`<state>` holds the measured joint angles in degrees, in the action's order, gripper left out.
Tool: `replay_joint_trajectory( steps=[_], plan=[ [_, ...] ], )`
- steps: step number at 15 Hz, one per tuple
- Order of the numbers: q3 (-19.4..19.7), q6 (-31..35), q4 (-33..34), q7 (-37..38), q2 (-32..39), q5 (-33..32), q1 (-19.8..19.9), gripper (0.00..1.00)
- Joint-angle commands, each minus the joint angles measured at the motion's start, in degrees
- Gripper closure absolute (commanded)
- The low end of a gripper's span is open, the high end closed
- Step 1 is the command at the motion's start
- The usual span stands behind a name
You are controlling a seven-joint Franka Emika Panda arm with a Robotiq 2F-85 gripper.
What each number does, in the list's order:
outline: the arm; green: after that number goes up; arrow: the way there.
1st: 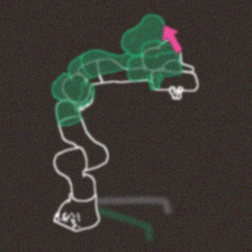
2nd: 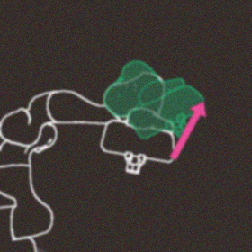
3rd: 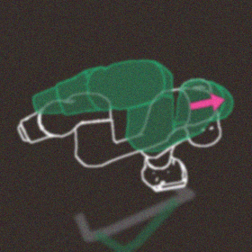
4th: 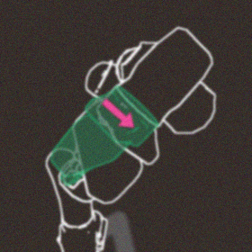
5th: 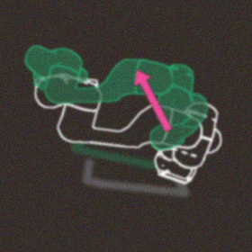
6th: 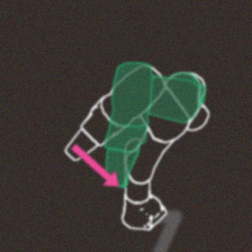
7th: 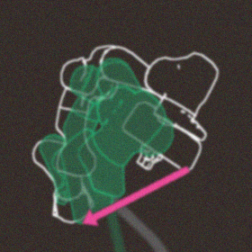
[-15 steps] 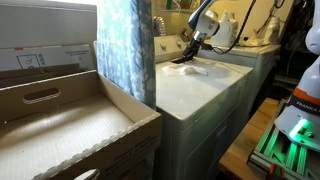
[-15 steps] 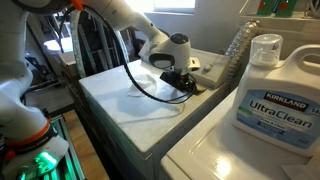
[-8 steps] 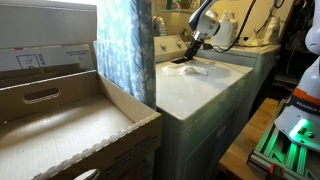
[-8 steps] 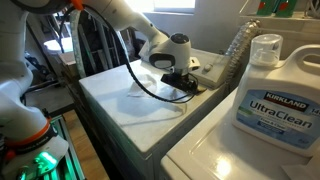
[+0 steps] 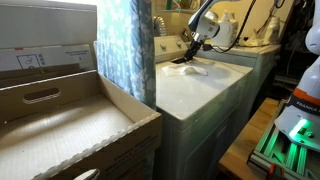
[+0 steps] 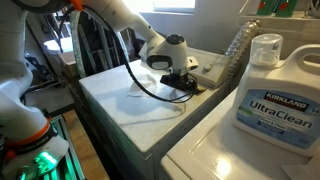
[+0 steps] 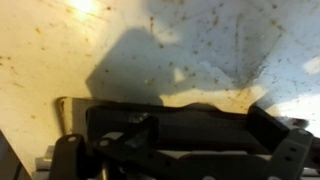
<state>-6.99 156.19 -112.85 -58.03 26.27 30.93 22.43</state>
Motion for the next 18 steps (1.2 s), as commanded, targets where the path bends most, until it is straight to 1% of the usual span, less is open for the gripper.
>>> replay_joint_trajectory(
  steps=[1, 2, 3, 8, 10, 13, 15, 18],
  plan=[
    [-2.58, 4.83, 0.10, -0.47, 1.63, 3.23, 1.00, 0.00],
    [-2.92, 5.30, 0.17, -0.28, 2.08, 4.00, 1.18, 0.00],
    [-4.05, 5.62, 0.37, -0.95, 2.56, 5.68, 1.94, 0.00],
    [-6.68, 8.69, 2.00, -2.48, 3.83, 13.55, 3.68, 0.00],
    [-7.36, 9.61, 2.39, -2.84, 4.05, 15.23, 3.94, 0.00],
    [-6.60, 9.57, 3.08, -2.07, 4.89, 13.31, 2.82, 0.00],
    [-6.06, 6.27, 2.88, -1.83, 4.04, 12.12, 3.05, 0.00],
    [-4.07, 2.85, 1.75, -0.43, 1.63, 9.35, 2.57, 0.00]
  ],
)
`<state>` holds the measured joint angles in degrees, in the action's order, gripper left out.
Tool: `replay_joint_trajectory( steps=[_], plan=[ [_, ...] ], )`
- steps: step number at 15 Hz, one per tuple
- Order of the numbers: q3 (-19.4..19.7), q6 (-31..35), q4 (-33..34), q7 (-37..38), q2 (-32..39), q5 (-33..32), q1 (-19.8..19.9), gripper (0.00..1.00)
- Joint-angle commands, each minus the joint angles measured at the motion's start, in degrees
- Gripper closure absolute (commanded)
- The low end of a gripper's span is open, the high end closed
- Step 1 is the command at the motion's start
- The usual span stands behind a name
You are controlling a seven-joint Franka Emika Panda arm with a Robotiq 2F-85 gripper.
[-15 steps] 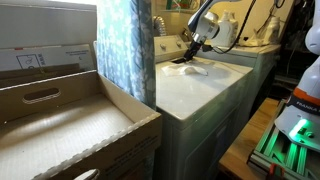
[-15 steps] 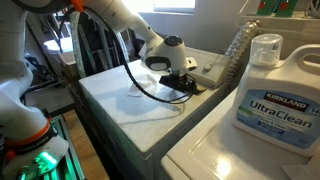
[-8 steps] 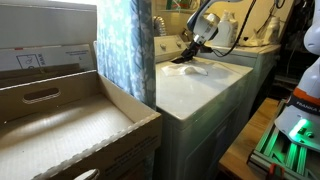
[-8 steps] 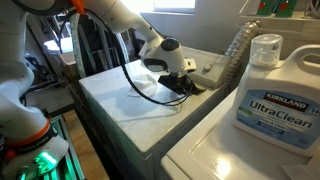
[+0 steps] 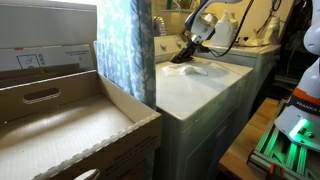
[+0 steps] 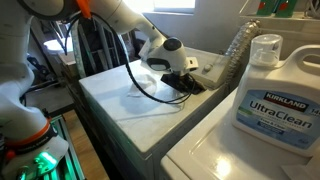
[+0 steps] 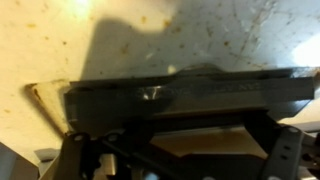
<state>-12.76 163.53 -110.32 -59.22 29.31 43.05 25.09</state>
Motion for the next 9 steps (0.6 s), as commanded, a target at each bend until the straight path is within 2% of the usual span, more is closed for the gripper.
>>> replay_joint_trajectory(
  steps=[1, 9],
  plan=[
    [2.55, -5.80, -1.45, 1.22, -2.53, -4.03, -0.34, 0.00],
    [10.44, -17.06, -3.67, 8.85, -10.37, -13.70, -3.98, 0.00]
  ],
)
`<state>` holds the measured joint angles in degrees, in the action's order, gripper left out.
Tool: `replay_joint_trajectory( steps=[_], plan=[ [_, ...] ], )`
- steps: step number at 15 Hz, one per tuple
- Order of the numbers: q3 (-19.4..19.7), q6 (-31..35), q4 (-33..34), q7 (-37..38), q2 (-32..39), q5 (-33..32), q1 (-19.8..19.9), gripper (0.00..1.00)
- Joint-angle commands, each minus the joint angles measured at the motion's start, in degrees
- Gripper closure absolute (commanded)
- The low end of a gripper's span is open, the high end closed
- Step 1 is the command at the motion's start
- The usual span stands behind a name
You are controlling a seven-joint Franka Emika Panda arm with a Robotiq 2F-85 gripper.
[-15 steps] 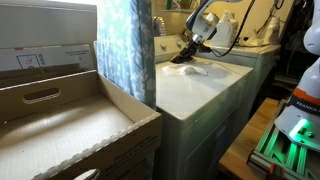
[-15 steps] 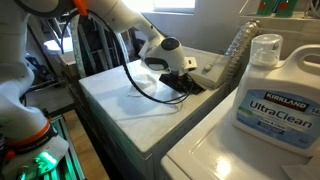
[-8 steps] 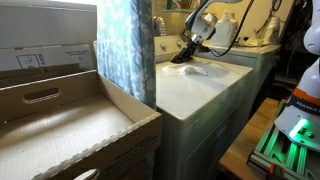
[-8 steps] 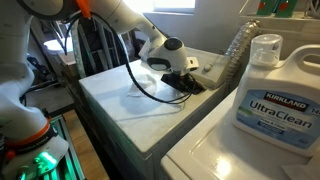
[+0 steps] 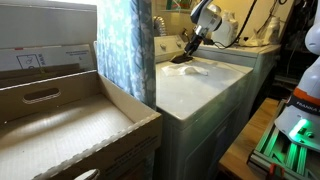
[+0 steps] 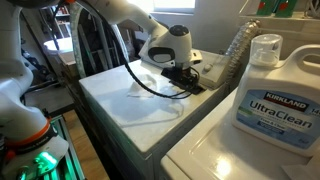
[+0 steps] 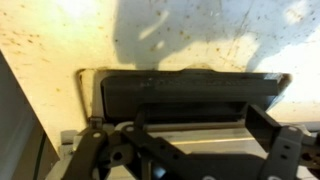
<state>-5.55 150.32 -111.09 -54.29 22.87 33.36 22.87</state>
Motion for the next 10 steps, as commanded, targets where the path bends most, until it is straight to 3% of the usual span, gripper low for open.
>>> replay_joint_trajectory(
  steps=[1, 10],
  plan=[
    [4.09, -5.10, -3.17, 5.31, -4.83, -5.39, -2.14, 0.00],
    [9.17, -16.27, -2.71, 15.48, -11.38, -12.84, -4.88, 0.00]
  ],
)
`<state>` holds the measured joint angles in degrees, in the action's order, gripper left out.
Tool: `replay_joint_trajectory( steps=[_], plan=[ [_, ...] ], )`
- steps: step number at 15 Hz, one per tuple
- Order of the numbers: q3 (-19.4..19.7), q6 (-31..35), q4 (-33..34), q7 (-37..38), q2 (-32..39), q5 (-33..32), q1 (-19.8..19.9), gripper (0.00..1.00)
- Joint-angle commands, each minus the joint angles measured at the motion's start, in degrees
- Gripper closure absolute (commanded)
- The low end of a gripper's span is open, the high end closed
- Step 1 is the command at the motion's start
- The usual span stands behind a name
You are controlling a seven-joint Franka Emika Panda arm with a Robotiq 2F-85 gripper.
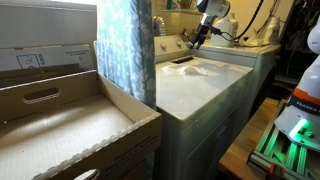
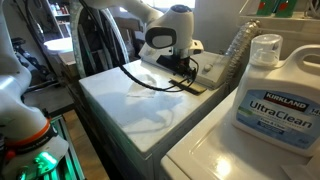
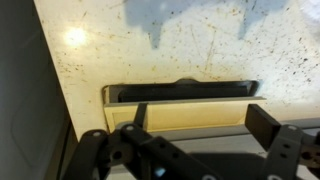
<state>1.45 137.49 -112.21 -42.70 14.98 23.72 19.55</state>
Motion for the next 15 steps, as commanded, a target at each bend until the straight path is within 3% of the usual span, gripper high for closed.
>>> replay_joint_trajectory(
  steps=[1, 9, 15],
  plan=[
    [2.59, -4.69, -1.50, 4.83, -4.37, -4.09, -1.86, 0.00],
    [5.47, -16.59, -1.33, 9.88, -11.54, -13.30, -4.48, 0.00],
    [6.65, -7.95, -4.06, 6.36, -16.43, -18.93, -5.78, 0.00]
  ],
)
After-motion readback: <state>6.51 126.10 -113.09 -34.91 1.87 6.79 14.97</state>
